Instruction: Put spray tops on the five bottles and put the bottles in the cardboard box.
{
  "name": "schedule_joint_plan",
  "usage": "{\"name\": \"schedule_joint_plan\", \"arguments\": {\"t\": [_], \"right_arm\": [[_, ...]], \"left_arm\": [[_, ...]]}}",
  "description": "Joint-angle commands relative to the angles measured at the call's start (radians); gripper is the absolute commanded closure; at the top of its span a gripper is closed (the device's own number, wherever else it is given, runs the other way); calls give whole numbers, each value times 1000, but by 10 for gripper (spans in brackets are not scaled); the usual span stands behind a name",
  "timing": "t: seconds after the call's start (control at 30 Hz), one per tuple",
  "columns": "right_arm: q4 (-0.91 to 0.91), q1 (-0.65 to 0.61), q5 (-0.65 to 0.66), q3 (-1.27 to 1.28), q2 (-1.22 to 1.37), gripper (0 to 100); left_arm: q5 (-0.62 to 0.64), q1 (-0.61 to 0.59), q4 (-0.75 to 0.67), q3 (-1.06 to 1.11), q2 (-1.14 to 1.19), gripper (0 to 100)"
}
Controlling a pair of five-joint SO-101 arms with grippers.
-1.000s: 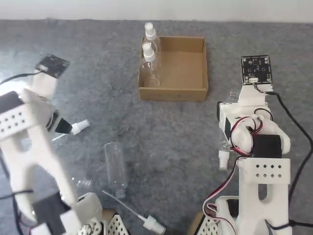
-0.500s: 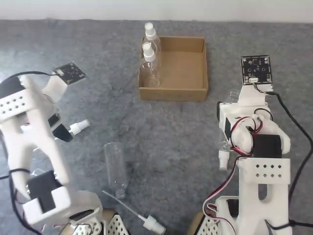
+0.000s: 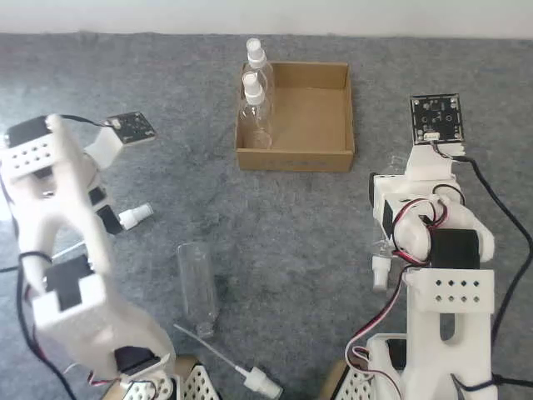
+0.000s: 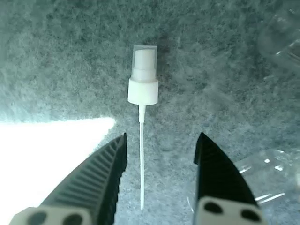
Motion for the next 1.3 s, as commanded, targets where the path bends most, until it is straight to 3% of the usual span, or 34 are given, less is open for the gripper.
{"name": "schedule_joint_plan", "arguments": {"t": [0.0,0.47,1.13,1.27], "right_arm": [[-24,7,-5,-15,-28,988],[-25,7,-5,-15,-28,988],[-25,7,-5,-15,-28,988],[-22,7,-5,-15,-28,988]], "left_arm": [[-29,6,8,-90,49,786],[-26,101,2,-162,285,810],[-23,101,9,-199,353,831],[28,101,8,-216,400,832]]}}
